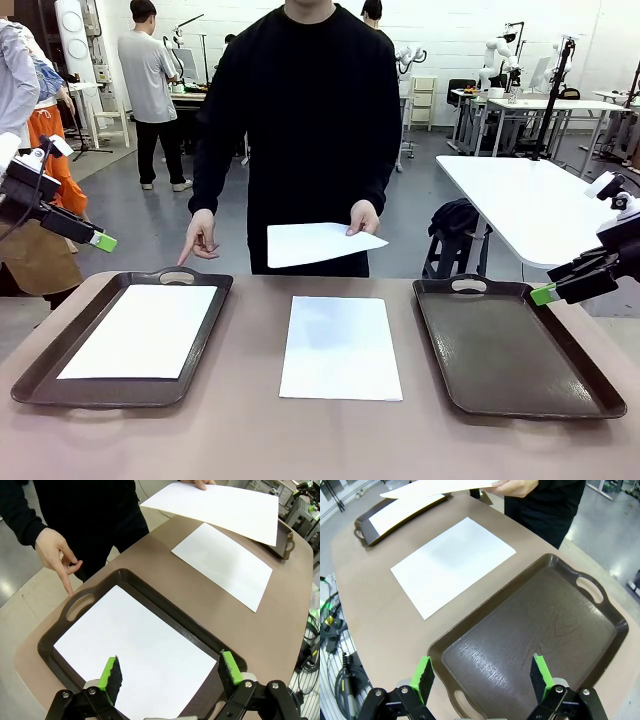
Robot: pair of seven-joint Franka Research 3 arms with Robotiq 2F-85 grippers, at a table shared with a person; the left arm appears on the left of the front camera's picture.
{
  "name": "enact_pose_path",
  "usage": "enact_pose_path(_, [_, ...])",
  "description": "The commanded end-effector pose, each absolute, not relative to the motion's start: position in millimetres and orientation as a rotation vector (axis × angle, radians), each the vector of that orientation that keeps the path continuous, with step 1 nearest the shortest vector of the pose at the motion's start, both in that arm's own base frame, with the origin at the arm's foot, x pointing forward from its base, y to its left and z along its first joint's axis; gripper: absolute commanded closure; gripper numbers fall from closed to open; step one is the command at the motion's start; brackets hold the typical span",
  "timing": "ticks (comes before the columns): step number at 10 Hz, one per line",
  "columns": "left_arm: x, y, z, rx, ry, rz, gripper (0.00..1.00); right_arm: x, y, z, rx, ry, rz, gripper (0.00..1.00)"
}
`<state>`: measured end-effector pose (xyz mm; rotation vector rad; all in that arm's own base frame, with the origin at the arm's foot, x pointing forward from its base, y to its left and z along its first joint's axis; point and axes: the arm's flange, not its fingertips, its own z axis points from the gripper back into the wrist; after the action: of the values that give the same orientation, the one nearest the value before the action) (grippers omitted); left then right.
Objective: Sort the A4 documents.
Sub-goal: Receive the A4 Paper.
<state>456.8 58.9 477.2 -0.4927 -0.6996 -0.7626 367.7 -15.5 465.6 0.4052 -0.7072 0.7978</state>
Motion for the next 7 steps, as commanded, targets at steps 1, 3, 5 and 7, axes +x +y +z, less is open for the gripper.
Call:
enact_pose_path(1, [456,60,477,-0.49,-0.704,-0.772,0.0,372,-16,464,0.427,-0.723,0.81,0.0])
enact_pose_path(3, [456,60,477,-0.49,-0.704,-0.772,0.0,372,-16,464,0.427,-0.723,0.81,0.0])
enact_pose_path(5, [456,60,477,-0.49,-0.704,-0.772,0.0,372,-16,464,0.427,-0.723,0.81,0.0])
enact_pose_path(7, [463,49,476,-0.537,-0.696,-0.752,0.0,372,-16,464,0.427,-0.723,0.81,0.0])
